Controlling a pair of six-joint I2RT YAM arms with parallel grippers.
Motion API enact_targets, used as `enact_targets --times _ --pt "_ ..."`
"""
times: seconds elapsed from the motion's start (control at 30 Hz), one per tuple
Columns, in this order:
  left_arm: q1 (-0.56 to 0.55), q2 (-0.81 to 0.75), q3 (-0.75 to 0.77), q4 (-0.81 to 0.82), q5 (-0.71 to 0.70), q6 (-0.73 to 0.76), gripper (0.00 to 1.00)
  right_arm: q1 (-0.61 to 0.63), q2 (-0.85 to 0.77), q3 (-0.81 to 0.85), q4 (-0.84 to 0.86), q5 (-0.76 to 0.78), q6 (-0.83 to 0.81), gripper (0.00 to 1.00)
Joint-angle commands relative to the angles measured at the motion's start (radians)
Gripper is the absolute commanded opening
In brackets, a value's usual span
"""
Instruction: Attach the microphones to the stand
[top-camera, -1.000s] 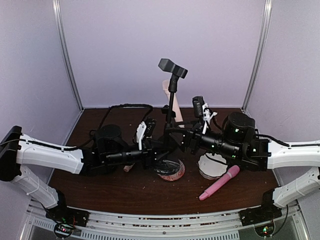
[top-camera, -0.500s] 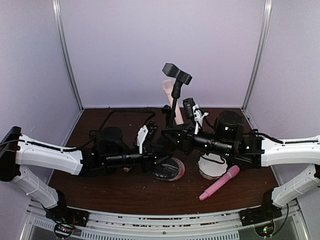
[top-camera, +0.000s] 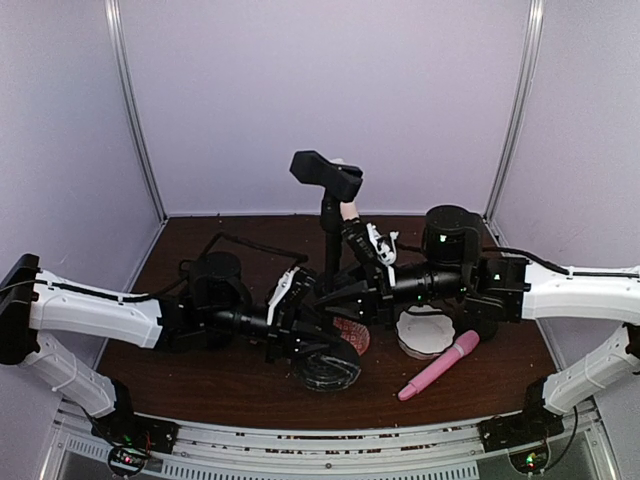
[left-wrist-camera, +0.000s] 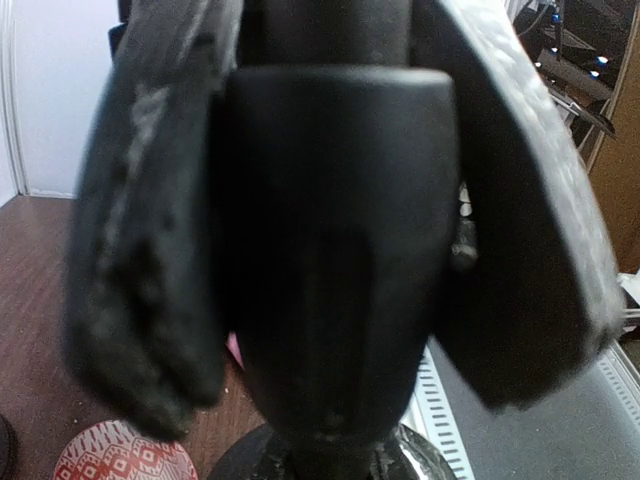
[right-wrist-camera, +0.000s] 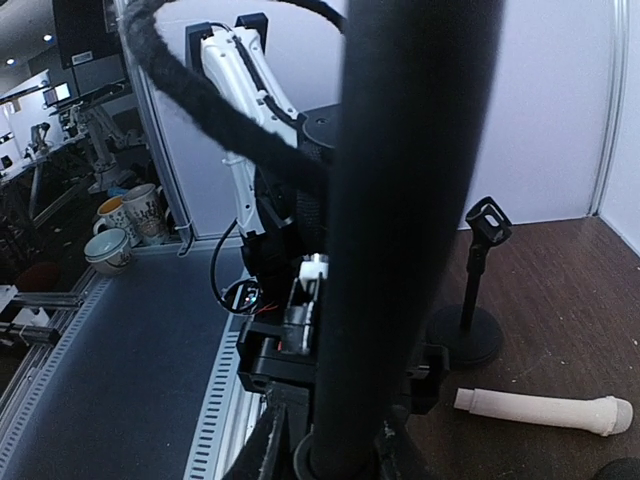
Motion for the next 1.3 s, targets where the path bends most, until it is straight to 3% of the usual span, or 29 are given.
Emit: enact_targets --times 0.0,0.07,0.17,0.23,0.33,0.53,0.9,1.1,1.27 --pt "0.002 -0.046 -0.025 0.156 0.060 -0.017 0.00 -0.032 -0.001 -0.015 -0.021 -0.113 -0.061 0.20" --pt "0.003 -0.063 -0.039 0.175 0.018 -0.026 0.00 -0.037 -0.028 -0.027 -0.037 -0.017 -0.055 0.41" --pt "0.002 -0.101 -0.061 0.174 -0.083 -0.034 0.00 -0.037 -0.072 -0.038 -0.055 0.085 -0.011 0.57" --pt "0.001 -0.126 -0.063 0.138 -0.172 -0.033 0.00 -0.034 -0.093 -0.049 -0.043 0.169 0.069 0.64" --pt "0.000 -0.157 -0.057 0.061 -0.287 -0.022 0.00 -0.014 -0.107 -0.049 -0.045 0.301 0.176 0.66" --pt "-0.002 -0.167 -0.023 -0.055 -0.466 -0.039 0.00 0.050 -0.075 -0.001 -0.044 0.440 0.257 0.67" --pt "-0.018 -0.154 0.005 -0.090 -0.492 -0.042 0.00 0.063 0.046 0.114 -0.087 0.497 0.308 0.61" --pt "-0.026 -0.149 0.008 -0.087 -0.493 -0.039 0.00 0.063 0.091 0.157 -0.142 0.502 0.338 0.54" --pt "-0.027 -0.148 0.007 -0.087 -0.495 -0.036 0.00 0.062 0.108 0.164 -0.165 0.485 0.354 0.36"
